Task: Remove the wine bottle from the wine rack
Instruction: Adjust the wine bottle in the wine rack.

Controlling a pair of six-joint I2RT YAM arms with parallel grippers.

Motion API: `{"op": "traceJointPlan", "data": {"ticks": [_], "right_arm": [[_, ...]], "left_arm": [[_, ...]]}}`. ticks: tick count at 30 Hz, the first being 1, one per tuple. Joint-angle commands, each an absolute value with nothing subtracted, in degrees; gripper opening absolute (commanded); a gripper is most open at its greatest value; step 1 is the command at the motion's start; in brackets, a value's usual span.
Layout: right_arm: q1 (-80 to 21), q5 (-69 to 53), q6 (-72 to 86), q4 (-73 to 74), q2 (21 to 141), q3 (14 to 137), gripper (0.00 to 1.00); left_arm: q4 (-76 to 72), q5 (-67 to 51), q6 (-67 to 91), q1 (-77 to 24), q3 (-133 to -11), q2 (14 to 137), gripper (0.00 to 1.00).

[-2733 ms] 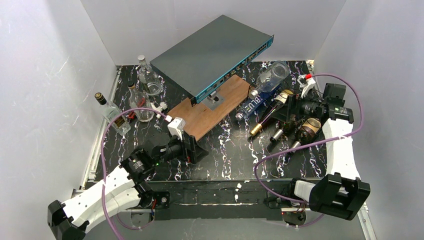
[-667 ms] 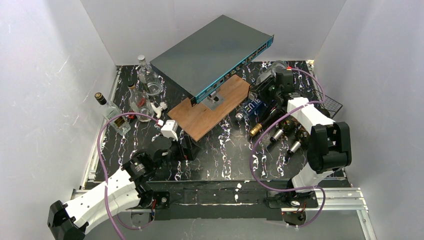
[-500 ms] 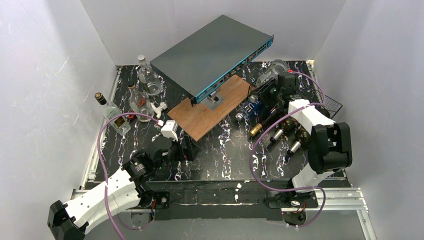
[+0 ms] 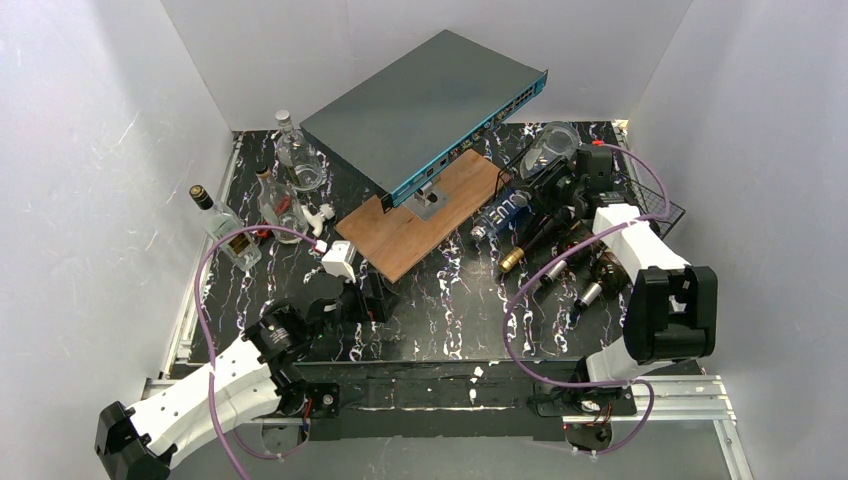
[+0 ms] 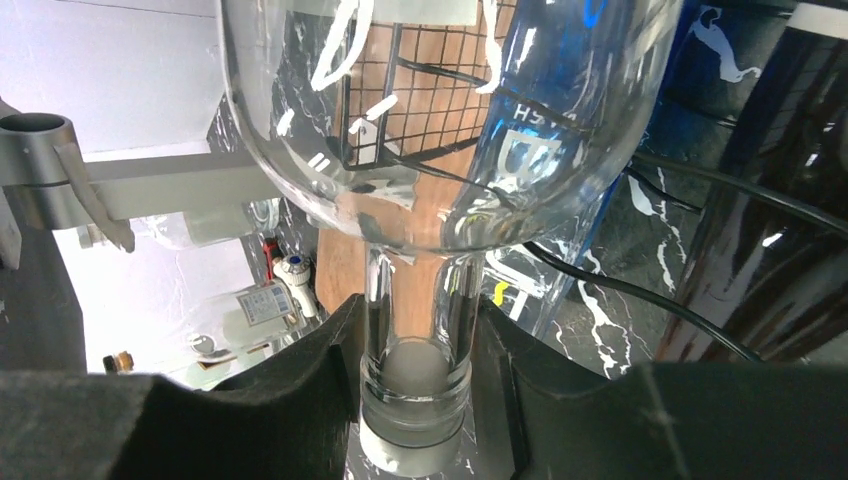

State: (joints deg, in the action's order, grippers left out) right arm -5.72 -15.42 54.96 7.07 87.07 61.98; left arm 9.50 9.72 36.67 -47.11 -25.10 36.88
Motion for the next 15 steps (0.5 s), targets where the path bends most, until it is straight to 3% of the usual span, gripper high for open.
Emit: {"op": "traceJointPlan", "data": {"ticks": [1,15], "right_arm": [[-3.86,-16.50,49.85,4.90,81.65,62.15,0.01],[3.39,-17.49,43.87,9.33,75.26,57.56,0.01]], "left_arm": [[9.64,10.15,36.28,-47.33,-26.37,36.42,0.98],[8.04,7.46,37.73,-47.30,-25.52,36.25,0.98]]}}
